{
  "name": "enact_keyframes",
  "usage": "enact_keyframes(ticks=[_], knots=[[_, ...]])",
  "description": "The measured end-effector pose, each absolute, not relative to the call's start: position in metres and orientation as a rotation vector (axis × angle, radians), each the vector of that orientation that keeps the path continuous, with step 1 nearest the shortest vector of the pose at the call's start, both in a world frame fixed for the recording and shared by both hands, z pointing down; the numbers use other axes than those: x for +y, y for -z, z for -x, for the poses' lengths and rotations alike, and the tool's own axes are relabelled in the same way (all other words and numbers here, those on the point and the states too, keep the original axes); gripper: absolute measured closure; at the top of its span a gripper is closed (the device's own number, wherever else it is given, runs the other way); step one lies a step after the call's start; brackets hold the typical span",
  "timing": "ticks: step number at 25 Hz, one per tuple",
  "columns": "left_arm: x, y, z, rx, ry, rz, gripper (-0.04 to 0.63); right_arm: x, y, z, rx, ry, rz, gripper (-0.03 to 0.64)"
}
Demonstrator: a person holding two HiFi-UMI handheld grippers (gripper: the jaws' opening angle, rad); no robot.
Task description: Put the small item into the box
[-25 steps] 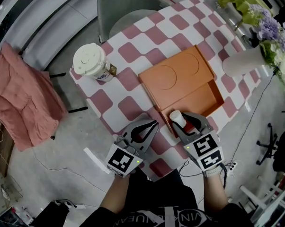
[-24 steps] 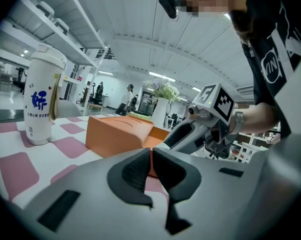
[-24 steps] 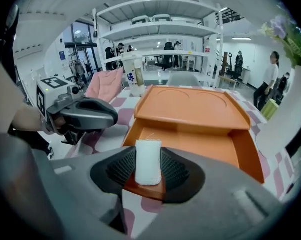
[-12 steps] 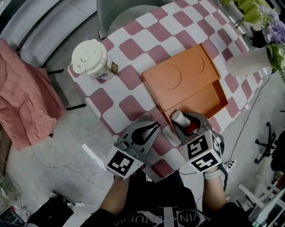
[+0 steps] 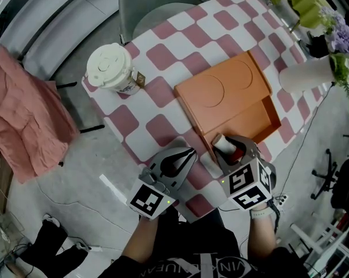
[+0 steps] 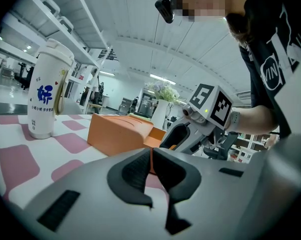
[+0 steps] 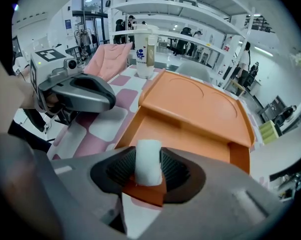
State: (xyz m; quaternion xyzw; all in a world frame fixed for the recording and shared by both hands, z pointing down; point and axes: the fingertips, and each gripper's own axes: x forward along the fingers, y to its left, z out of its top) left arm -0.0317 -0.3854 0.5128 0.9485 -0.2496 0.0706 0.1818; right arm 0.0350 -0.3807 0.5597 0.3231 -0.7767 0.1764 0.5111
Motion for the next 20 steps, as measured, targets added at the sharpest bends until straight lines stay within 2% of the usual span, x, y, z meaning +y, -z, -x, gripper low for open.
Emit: enact_keyframes(ticks=[20], knots=[[-0.372,-0.509,0.024,-0.725,-0.194,-2.667,0.575,-0.379,-0.535,-0.039,-1.983,-0.39,-0.873,0.448]])
